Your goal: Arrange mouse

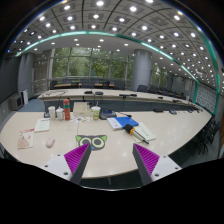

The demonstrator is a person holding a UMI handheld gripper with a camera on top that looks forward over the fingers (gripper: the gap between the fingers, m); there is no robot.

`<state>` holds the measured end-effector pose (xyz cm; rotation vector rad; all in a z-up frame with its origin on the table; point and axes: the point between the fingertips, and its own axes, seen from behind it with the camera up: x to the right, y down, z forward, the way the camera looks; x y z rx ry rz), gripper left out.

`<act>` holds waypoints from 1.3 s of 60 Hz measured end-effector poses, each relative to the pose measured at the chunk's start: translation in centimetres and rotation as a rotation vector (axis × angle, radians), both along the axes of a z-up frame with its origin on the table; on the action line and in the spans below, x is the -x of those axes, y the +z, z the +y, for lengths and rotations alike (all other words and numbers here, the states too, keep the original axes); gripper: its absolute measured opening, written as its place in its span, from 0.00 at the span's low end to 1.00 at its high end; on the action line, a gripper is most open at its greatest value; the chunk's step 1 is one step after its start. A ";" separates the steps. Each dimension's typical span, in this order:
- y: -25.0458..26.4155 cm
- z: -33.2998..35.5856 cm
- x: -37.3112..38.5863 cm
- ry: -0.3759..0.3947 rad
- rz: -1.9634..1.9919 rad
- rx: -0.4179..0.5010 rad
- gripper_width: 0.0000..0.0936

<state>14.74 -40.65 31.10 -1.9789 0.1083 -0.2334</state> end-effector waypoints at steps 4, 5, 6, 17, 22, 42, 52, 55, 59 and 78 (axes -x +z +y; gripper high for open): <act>-0.9 -0.1 0.3 0.004 -0.001 0.015 0.91; -1.3 -0.1 0.4 0.004 -0.001 0.019 0.91; -1.8 0.0 0.6 0.003 -0.001 0.024 0.91; -8.8 1.4 4.4 0.001 0.023 0.088 0.91; -12.1 2.1 7.1 0.014 0.029 0.116 0.91; -24.6 11.7 25.2 0.126 0.147 0.194 0.91; -28.2 19.3 33.5 0.196 0.181 0.200 0.91; -28.8 21.6 35.0 0.214 0.173 0.199 0.90; -29.9 24.8 36.8 0.225 0.153 0.198 0.90; -32.3 32.8 39.3 0.239 0.106 0.221 0.58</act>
